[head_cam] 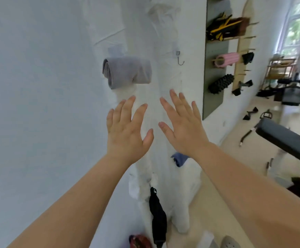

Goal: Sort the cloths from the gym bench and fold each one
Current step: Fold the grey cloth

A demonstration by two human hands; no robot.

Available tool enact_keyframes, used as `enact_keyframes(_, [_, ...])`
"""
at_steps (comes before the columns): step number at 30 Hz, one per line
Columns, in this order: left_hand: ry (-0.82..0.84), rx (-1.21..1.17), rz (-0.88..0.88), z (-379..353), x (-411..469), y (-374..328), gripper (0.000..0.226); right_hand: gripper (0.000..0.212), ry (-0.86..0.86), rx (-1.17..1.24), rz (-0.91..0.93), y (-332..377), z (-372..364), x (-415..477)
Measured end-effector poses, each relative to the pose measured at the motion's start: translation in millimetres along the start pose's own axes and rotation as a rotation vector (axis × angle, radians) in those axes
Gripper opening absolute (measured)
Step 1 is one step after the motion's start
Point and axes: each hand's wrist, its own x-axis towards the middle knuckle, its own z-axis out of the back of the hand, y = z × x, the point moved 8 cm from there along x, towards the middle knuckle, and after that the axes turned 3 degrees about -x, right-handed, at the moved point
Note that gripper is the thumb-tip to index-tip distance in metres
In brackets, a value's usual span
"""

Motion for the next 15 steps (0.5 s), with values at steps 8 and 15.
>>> enact_keyframes(8, [0.367,-0.302,-0.09,-61.6,-76.2,-130.9,0.062,0.07,0.272,-0.134,-0.346,-92.8,20.0,-181.8])
enact_keyframes(15, [0.878,-0.339,-0.202,-143.0,-199.9,-265.7,0.071,0.068,0.58,-0.151,-0.673,-183.4,25.8,-388.6])
